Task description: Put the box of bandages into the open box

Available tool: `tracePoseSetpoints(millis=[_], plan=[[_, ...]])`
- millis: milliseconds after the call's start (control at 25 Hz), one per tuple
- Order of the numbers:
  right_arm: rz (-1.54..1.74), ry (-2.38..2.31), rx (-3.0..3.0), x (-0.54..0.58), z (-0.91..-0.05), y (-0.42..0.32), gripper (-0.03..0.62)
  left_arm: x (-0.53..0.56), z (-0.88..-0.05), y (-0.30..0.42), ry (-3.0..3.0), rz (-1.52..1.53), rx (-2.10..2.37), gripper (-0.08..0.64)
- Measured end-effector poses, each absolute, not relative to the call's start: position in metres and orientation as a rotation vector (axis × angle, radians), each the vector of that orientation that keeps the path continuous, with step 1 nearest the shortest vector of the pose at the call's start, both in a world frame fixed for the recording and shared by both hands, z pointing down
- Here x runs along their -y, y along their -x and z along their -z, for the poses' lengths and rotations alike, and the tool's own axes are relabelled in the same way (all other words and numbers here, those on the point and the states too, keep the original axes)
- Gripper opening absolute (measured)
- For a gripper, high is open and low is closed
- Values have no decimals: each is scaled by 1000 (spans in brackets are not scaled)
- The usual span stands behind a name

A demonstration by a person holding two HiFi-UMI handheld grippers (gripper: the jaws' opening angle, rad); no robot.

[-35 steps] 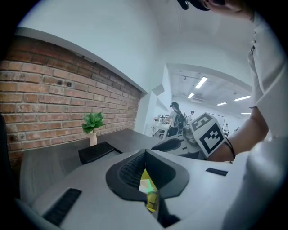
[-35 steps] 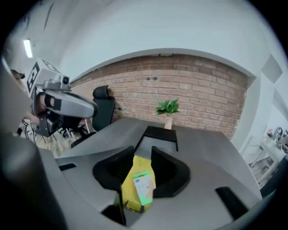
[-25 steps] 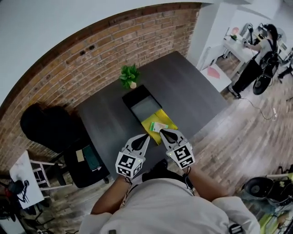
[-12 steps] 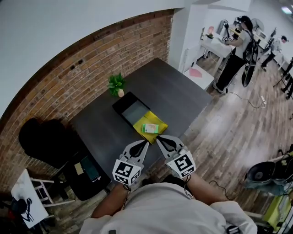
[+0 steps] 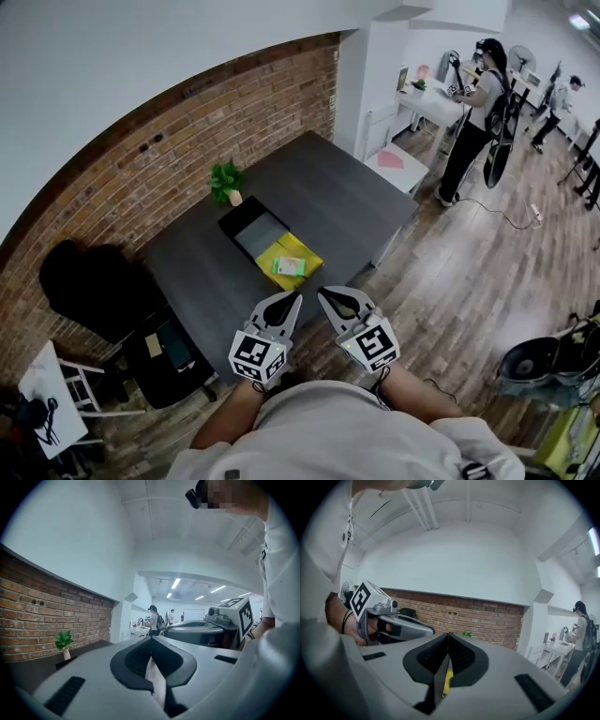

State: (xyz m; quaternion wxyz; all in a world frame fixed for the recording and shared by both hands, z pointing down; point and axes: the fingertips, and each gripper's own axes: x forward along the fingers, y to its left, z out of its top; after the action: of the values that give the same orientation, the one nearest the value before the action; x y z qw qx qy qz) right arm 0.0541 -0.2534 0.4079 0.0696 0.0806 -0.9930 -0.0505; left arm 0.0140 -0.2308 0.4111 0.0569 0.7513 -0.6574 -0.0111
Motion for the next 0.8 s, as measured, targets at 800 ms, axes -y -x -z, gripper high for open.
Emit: tracePoseSetpoints(millis=[800], plan=[[131,-200,3060,180,-400,-140,21,134,-393,-89,-2271,-75,2097,18]])
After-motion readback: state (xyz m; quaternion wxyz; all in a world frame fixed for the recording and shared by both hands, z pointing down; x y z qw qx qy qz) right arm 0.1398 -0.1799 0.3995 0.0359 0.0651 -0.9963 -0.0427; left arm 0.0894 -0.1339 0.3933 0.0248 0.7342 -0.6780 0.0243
